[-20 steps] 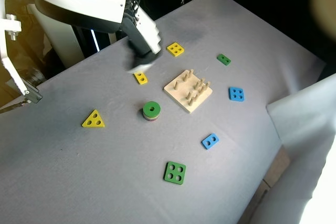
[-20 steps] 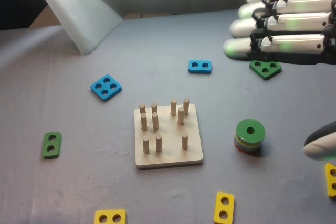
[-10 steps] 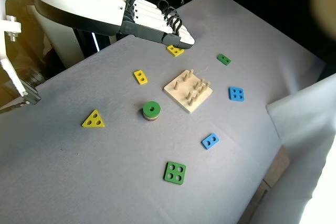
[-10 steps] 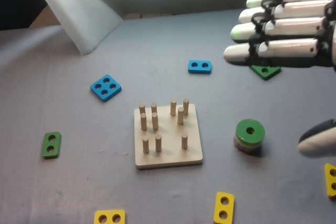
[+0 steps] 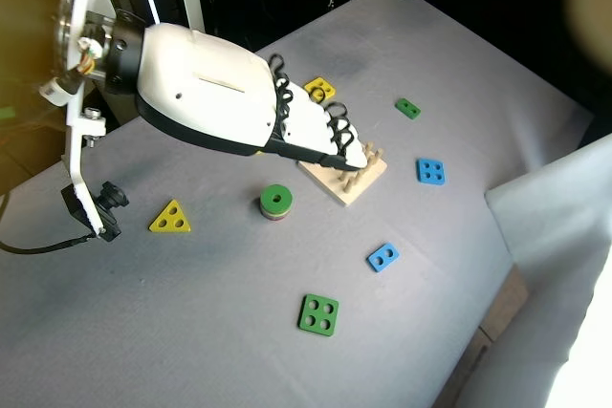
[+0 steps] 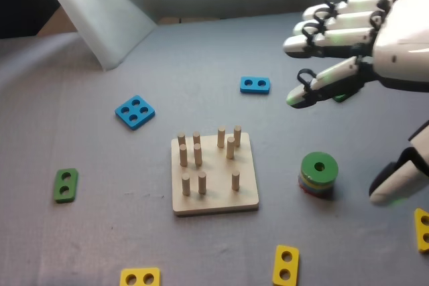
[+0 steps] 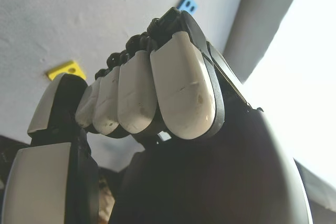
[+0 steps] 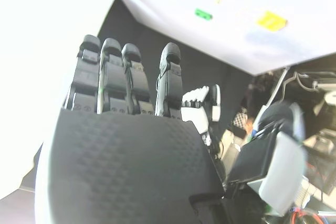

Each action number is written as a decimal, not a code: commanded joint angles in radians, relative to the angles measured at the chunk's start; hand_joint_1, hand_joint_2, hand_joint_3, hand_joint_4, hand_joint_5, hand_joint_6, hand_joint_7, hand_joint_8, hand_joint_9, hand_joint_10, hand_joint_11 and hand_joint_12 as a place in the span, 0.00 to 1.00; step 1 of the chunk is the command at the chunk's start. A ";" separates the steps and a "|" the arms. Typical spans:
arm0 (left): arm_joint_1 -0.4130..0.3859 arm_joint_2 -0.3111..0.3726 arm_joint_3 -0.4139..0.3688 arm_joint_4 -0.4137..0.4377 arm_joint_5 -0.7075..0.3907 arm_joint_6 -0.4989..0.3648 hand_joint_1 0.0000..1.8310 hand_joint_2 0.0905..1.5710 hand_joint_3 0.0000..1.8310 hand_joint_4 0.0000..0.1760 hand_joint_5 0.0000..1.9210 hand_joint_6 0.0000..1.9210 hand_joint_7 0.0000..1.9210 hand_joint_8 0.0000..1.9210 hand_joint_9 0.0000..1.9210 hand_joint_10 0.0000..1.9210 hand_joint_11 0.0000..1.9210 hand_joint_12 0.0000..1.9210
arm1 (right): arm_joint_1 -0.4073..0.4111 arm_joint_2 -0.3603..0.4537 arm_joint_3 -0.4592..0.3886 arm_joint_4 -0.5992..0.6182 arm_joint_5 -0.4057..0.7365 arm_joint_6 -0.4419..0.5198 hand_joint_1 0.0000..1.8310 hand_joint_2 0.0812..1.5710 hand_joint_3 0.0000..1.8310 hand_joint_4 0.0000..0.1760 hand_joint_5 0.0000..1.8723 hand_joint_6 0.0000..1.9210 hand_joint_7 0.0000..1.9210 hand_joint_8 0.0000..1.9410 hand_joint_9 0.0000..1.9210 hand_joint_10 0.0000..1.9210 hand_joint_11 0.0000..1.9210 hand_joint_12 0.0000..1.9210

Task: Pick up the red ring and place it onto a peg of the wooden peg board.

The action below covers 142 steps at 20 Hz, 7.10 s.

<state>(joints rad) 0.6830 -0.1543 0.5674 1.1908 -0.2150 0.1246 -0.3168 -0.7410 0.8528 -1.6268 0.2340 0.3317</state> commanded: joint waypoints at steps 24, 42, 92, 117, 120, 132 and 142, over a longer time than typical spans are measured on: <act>-0.009 0.005 -0.006 -0.011 -0.012 0.003 0.55 0.87 0.00 1.00 0.72 1.00 0.83 1.00 0.88 1.00 0.94 1.00 | -0.135 -0.243 0.190 0.027 -0.108 -0.058 0.39 0.47 0.01 1.00 0.40 0.01 0.00 0.00 0.00 0.00 0.00 0.00; -0.007 0.009 -0.006 -0.010 -0.009 0.004 0.54 0.87 0.00 1.00 0.72 1.00 0.83 1.00 0.88 1.00 0.94 1.00 | -0.198 -0.312 0.242 0.027 -0.107 -0.080 0.42 0.47 0.00 1.00 0.41 0.01 0.02 0.01 0.00 0.00 0.00 0.00; -0.007 0.010 -0.006 -0.010 -0.005 0.007 0.53 0.87 0.00 1.00 0.73 1.00 0.83 1.00 0.88 1.00 0.93 1.00 | -0.253 -0.362 0.296 0.028 -0.099 -0.092 0.34 0.47 0.00 1.00 0.43 0.00 0.02 0.00 0.00 0.00 0.00 0.00; -0.007 0.011 -0.006 -0.010 -0.006 0.006 0.48 0.91 0.01 1.00 0.74 1.00 0.84 1.00 0.89 1.00 0.94 1.00 | -0.252 -0.361 0.296 0.028 -0.101 -0.107 0.61 0.60 0.00 1.00 0.73 0.17 0.13 0.00 0.00 0.00 0.00 0.00; -0.007 0.012 -0.006 -0.010 -0.007 0.006 0.48 0.91 0.00 1.00 0.74 1.00 0.83 1.00 0.88 1.00 0.94 1.00 | -0.248 -0.361 0.296 0.028 -0.097 -0.108 0.61 0.60 0.00 1.00 0.72 0.17 0.13 0.01 0.01 0.00 0.00 0.00; -0.006 0.014 -0.006 -0.010 -0.008 0.006 0.50 0.90 0.00 1.00 0.74 1.00 0.83 1.00 0.88 1.00 0.94 1.00 | -0.120 -0.350 0.296 0.065 -0.014 -0.062 0.60 0.61 0.00 1.00 0.69 0.24 0.14 0.00 0.01 0.00 0.00 0.00; -0.003 0.012 -0.006 -0.010 -0.009 0.006 0.50 0.90 0.00 1.00 0.73 1.00 0.82 1.00 0.87 1.00 0.93 1.00 | -0.059 -0.405 0.297 0.029 0.057 -0.059 0.59 0.62 0.00 1.00 0.66 0.29 0.18 0.00 0.03 0.00 0.00 0.00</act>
<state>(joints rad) 0.6876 -0.1459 0.5617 1.1915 -0.2100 0.1261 -0.3912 -1.1435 1.1488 -1.6218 0.2813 0.2710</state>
